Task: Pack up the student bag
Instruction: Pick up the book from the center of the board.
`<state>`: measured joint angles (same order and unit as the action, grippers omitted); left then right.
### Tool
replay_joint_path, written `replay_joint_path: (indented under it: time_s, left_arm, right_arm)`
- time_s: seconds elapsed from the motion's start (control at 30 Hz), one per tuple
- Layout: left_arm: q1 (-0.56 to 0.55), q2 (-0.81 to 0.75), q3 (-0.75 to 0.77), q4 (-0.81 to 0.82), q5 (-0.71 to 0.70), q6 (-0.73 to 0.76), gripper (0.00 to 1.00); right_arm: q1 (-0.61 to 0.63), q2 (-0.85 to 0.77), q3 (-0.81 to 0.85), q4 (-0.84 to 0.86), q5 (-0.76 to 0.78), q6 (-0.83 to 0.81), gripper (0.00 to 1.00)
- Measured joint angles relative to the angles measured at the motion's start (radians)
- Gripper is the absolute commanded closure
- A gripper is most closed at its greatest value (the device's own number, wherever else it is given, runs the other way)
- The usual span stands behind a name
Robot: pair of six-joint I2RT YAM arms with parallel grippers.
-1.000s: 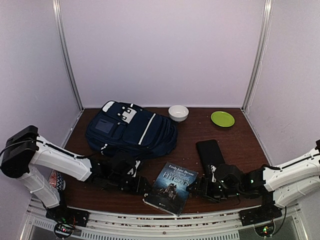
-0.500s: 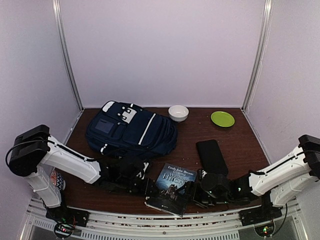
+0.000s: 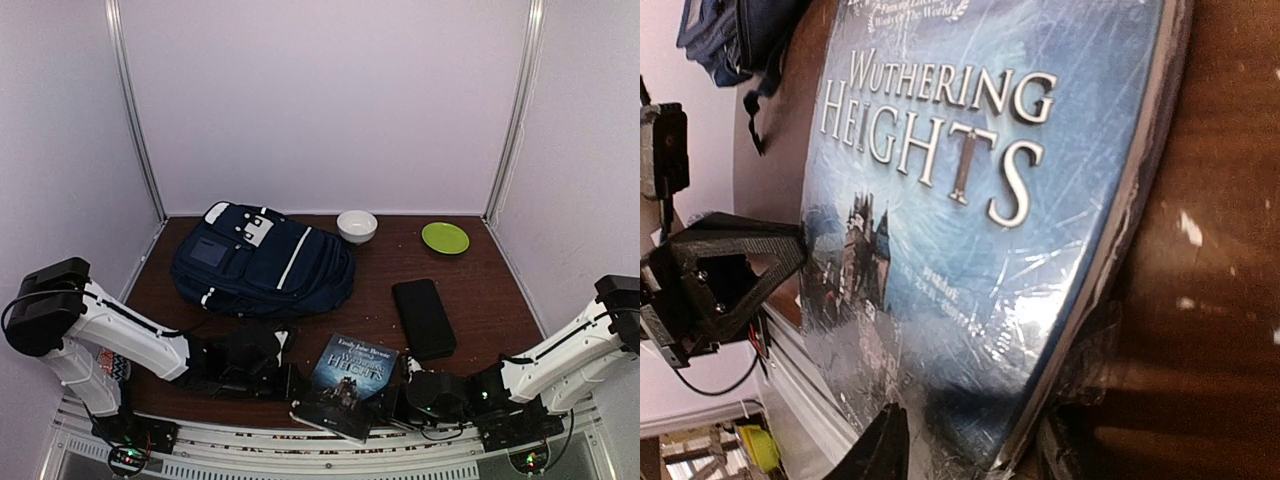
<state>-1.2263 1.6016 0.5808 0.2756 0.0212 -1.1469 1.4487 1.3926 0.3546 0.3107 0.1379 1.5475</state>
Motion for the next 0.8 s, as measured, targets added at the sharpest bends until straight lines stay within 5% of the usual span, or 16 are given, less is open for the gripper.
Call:
replay_joint_path:
  time_s: [0.17, 0.43, 0.8]
  left_arm:
    - [-0.089, -0.009, 0.002, -0.023, -0.019, -0.014, 0.95]
    - [-0.138, -0.009, 0.019, -0.055, -0.034, -0.03, 0.96]
    - [-0.162, 0.002, 0.019, -0.045, -0.073, -0.064, 0.96]
  right_arm:
    - [0.055, -0.066, 0.024, -0.164, -0.055, -0.014, 0.57]
    - [0.092, -0.095, 0.04, -0.217, -0.045, 0.002, 0.3]
    - [0.176, -0.091, -0.007, -0.132, 0.109, 0.116, 0.3]
